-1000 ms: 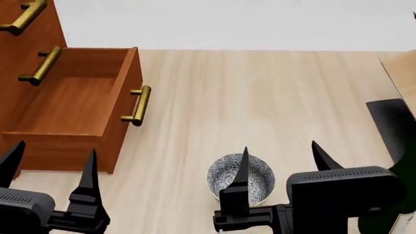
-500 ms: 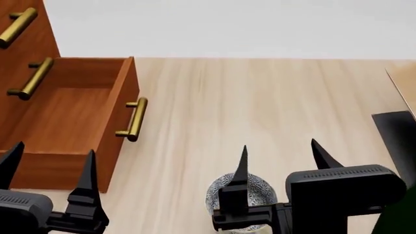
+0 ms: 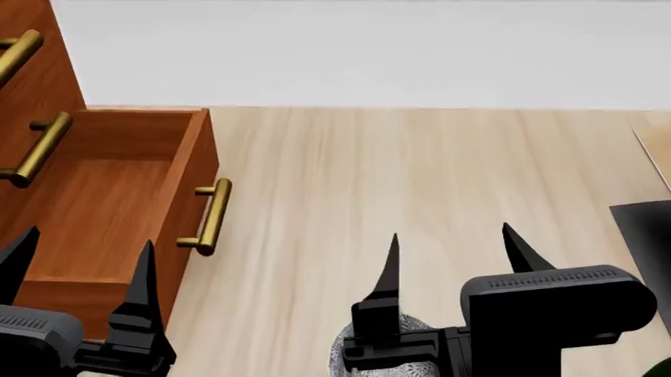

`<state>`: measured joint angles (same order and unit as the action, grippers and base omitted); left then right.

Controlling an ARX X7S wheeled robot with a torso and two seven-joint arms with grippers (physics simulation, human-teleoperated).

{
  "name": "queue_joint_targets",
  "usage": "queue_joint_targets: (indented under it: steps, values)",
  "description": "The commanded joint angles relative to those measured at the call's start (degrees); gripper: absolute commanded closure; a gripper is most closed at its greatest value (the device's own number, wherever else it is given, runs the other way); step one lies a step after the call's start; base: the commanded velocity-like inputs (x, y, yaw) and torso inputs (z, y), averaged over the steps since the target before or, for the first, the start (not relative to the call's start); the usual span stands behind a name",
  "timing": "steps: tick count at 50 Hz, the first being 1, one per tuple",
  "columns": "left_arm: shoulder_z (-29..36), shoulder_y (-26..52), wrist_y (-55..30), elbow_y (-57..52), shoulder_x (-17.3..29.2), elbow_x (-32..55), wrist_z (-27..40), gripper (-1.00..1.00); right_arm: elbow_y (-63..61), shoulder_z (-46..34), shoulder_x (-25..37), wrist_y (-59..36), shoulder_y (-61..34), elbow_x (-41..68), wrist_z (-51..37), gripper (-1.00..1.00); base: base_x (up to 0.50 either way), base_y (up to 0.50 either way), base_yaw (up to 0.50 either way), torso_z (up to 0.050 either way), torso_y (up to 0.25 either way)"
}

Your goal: Put the bowl in the bottom drawer of the cabinet.

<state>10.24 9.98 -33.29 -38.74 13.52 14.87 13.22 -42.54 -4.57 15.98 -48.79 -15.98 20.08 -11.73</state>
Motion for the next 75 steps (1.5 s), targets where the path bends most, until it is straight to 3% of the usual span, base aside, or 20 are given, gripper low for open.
queue_joint_targets:
  steps: [1, 45, 46, 55, 67, 72, 75]
  values:
    - [0.2, 0.4, -0.7, -0.5, 0.3, 0.5, 0.4, -1.00, -0.1, -0.1, 0.2, 0.0, 0.0, 0.4, -0.3, -1.00, 0.14, 0.00, 0.00, 0.000, 0.000]
    - [0.5, 0.4, -0.7, -0.2, 1.5, 1.4, 1.2, -1.00, -0.9, -0.4, 0.7, -1.0, -1.0, 1.7, -1.5, -1.00, 0.07, 0.00, 0.00, 0.000, 0.000]
    - [-6.7, -1.3, -4.1, -1.8, -10.9, -13.4, -15.0, -1.00, -2.3, 2.1, -4.4, -4.7, -0.9, -6.0, 5.9, -1.00, 0.00, 0.00, 0.00, 0.000, 0.000]
    - [-3.2, -0.2, -7.7, -3.8, -9.9, -13.5, -13.7, -1.00, -6.5, 2.2, -3.8, -13.1, -5.2, -4.8, 4.5, -1.00, 0.00, 0.00, 0.00, 0.000, 0.000]
    - [2.1, 3.6, -18.6, -5.1, -8.8, -12.2, -13.8, -1.00, -10.9, 1.9, -3.7, -23.8, -13.6, -2.9, 3.1, -1.00, 0.00, 0.00, 0.00, 0.000, 0.000]
    - [4.1, 8.1, -29.2, -6.9, -9.4, -12.2, -12.6, -1.00, -12.1, 3.5, -4.1, -28.2, -17.4, -1.5, 3.4, -1.00, 0.00, 0.00, 0.00, 0.000, 0.000]
    - [4.4, 9.4, -31.1, -7.3, -10.3, -12.7, -11.0, -1.00, -12.6, 4.1, -4.3, -30.2, -19.2, -0.8, 3.6, -1.00, 0.00, 0.00, 0.00, 0.000, 0.000]
